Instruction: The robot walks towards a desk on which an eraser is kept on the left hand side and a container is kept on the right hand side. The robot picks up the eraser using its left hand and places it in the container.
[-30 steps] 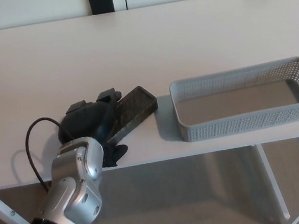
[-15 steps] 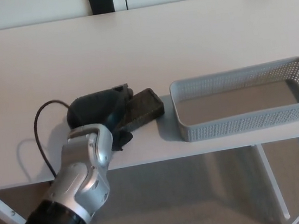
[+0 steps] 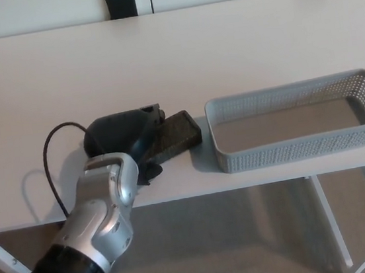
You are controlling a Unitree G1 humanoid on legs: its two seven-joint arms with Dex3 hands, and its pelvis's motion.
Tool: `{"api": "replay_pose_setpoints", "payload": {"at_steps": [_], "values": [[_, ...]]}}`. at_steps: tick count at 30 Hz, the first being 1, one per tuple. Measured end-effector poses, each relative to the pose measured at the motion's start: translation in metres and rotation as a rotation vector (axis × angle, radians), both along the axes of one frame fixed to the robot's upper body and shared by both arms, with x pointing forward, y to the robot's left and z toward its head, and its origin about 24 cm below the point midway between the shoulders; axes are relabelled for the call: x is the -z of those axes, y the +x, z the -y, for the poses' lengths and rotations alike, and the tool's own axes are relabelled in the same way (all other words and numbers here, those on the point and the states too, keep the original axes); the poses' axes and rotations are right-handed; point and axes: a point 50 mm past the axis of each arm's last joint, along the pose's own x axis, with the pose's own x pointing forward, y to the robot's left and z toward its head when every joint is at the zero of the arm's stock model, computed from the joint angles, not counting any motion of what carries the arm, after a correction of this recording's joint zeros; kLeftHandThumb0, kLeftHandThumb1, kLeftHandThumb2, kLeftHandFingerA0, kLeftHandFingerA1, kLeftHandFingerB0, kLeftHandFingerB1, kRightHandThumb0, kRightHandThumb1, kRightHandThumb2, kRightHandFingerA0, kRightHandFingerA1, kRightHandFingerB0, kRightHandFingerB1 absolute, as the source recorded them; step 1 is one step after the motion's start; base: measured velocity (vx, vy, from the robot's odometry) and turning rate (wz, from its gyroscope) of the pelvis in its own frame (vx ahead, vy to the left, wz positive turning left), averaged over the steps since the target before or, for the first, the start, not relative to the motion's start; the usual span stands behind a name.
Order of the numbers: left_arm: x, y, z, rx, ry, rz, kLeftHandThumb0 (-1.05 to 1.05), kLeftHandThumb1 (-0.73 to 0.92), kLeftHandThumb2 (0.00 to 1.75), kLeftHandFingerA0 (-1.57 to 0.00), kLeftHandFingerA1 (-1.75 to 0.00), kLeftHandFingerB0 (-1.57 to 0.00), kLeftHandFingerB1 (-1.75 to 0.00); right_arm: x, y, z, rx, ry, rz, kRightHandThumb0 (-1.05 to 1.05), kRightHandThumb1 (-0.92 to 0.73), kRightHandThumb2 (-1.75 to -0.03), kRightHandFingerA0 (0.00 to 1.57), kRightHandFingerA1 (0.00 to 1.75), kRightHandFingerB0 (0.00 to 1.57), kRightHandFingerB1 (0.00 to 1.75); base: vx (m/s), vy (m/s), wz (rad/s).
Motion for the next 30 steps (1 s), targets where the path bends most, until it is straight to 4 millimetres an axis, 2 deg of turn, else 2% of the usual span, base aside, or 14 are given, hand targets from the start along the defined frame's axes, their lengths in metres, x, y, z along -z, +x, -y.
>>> {"api": "replay_pose_setpoints", "payload": {"at_steps": [3,4,5,6,8,12,14,17,18,21,22,23,25,30], "values": [[0.0,-0.001,-0.004,-0.031,-0.045,0.036,-0.19,0.79,0.58,-0.58,-1.6,-0.65,-0.84,0.0,0.0,0.0,0.001,0.0,-0.001,-0.4,-0.4,-0.81,0.75,0.73,0.58,0.65,0.0,0.0,0.0],[-0.002,-0.001,-0.007,-0.045,-0.063,0.052,-0.22,0.78,0.6,-0.61,-1.6,-0.67,-0.7,0.0,0.0,0.0,0.001,0.0,-0.001,-0.37,-0.54,-0.55,0.78,0.6,0.66,0.55,0.0,0.0,0.0],[-0.005,0.0,-0.01,-0.062,-0.077,0.07,-0.26,0.8,0.64,-0.65,-1.55,-0.68,-0.58,0.0,0.0,0.0,0.001,0.0,-0.003,-0.42,-0.4,-0.81,0.76,0.73,0.58,0.64,0.0,0.0,0.0],[-0.008,0.002,-0.013,-0.078,-0.089,0.088,-0.28,0.82,0.64,-0.65,-1.58,-0.68,-0.62,0.0,0.0,0.001,0.002,-0.001,-0.003,-0.42,-0.4,-0.81,0.77,0.73,0.58,0.64,0.0,0.0,0.0],[-0.016,0.004,-0.018,-0.1,-0.109,0.132,-0.23,0.82,0.59,-0.62,-1.68,-0.55,-1.09,0.0,0.0,0.001,0.001,-0.002,-0.005,-0.43,-0.4,-0.81,0.76,0.74,0.57,0.64,0.0,0.0,0.0],[-0.032,0.009,-0.022,-0.11,-0.139,0.217,-0.2,0.69,0.55,-0.67,-1.67,-0.54,-1.24,-0.001,0.0,0.002,0.0,-0.004,-0.006,-0.43,-0.4,-0.81,0.76,0.73,0.57,0.64,0.0,0.0,0.0],[-0.037,0.01,-0.02,-0.098,-0.151,0.249,-0.24,0.65,0.61,-0.8,-1.57,-0.69,-0.49,0.0,-0.001,0.002,-0.002,-0.005,-0.01,-0.43,-0.4,-0.81,0.75,0.73,0.56,0.63,0.0,0.0,0.0],[-0.045,0.009,-0.013,-0.06,-0.17,0.289,-0.32,0.59,0.7,-0.89,-1.43,-0.74,-0.57,0.0,-0.001,0.002,-0.006,-0.005,-0.015,-0.45,-0.39,-0.81,0.74,0.74,0.57,0.64,0.0,0.0,0.0],[-0.048,0.008,-0.009,-0.036,-0.176,0.303,-0.35,0.59,0.72,-0.91,-1.42,-0.77,-0.62,0.0,-0.002,0.002,-0.006,-0.005,-0.016,-0.41,-0.52,-0.55,0.76,0.63,0.66,0.56,0.0,0.0,0.0],[-0.055,0.005,0.004,0.038,-0.189,0.332,-0.23,0.75,0.63,-0.73,-1.61,-0.65,-1.06,0.001,-0.002,0.001,-0.006,-0.004,-0.02,-0.4,-0.52,-0.55,0.75,0.63,0.67,0.56,0.0,0.0,0.0],[-0.056,0.004,0.008,0.058,-0.192,0.337,-0.37,0.53,0.65,-0.86,-1.51,-0.7,-0.83,0.001,-0.003,0.001,-0.005,-0.004,-0.021,-0.4,-0.52,-0.55,0.75,0.62,0.67,0.56,0.0,0.0,0.0],[-0.058,0.003,0.013,0.079,-0.194,0.34,-0.31,0.7,0.64,-0.77,-1.61,-0.75,-0.53,0.001,-0.003,0.002,-0.004,-0.004,-0.024,-0.44,-0.39,-0.81,0.73,0.73,0.57,0.64,0.0,0.0,0.0],[-0.061,0.001,0.026,0.131,-0.198,0.342,-0.33,0.72,0.63,-0.77,-1.68,-0.74,-0.72,0.001,-0.003,0.001,-0.005,-0.004,-0.026,-0.46,-0.39,-0.8,0.75,0.74,0.56,0.63,0.0,0.0,0.0],[-0.064,-0.002,0.056,0.237,-0.184,0.343,-0.31,0.79,0.68,-0.85,-1.57,-0.66,-0.51,0.001,-0.002,0.001,-0.011,-0.003,-0.025,-0.42,-0.39,-0.8,0.77,0.75,0.56,0.64,0.0,0.0,0.0]]}}
